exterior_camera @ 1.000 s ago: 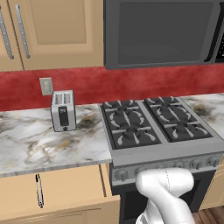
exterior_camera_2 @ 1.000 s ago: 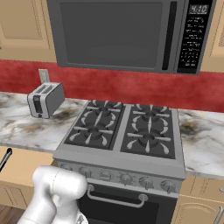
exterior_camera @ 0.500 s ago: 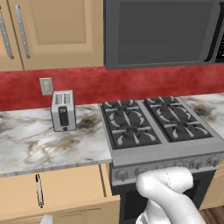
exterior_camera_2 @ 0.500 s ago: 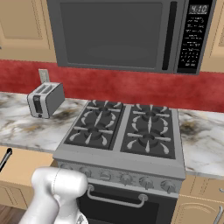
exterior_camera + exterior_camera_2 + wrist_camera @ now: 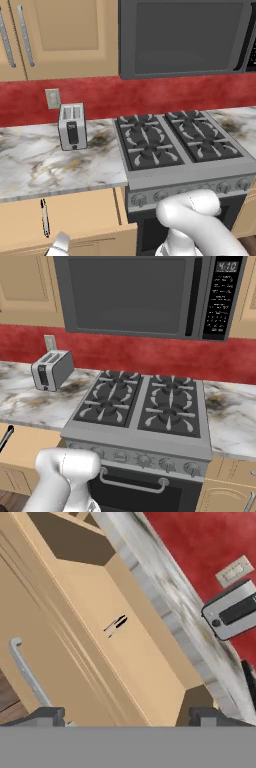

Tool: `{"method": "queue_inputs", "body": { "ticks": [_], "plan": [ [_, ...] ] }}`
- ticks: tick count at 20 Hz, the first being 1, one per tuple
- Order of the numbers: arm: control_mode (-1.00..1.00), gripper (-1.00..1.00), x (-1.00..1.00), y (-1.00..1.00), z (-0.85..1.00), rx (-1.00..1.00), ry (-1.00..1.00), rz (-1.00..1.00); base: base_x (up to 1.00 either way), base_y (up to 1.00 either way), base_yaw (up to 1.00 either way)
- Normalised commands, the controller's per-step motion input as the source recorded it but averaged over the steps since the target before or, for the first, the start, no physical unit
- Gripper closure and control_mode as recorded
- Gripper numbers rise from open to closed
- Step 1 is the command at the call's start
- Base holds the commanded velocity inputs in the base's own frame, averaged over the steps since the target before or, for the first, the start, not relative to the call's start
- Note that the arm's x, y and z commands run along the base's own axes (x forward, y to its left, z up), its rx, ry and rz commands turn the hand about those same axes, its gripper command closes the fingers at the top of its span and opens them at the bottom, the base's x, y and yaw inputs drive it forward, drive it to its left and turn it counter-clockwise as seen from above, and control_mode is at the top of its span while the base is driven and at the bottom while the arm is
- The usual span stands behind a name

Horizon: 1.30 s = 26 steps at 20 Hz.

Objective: Take the tongs from the drawer on the left and place them on the dining counter next to the tray containing the hot dog.

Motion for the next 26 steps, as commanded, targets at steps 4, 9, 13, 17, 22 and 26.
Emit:
{"method": "queue_inputs", "body": {
  "ticks": [4, 9, 13, 17, 22, 26],
  "plan": [
    [-1.0, -1.0, 0.03, 0.0, 0.09, 0.0, 0.21, 0.0, 0.0, 0.0, 0.0],
    [-1.0, -1.0, 0.12, -0.04, 0.01, 0.0, 0.2, 0.01, 0.0, 0.0, 0.0],
    [-1.0, -1.0, 0.11, -0.03, 0.0, 0.0, 0.15, 0.01, 0.0, 0.0, 0.0],
    [-1.0, -1.0, 0.09, 0.0, 0.0, 0.0, 0.15, 0.01, 0.0, 0.0, 0.0],
    [-1.0, -1.0, 0.14, 0.0, 0.0, 0.0, 0.17, 0.01, 0.0, 0.0, 0.0],
    [-1.0, -1.0, 0.2, 0.0, 0.0, 0.0, 0.23, 0.06, 0.0, 0.0, 0.0]
  ]
}}
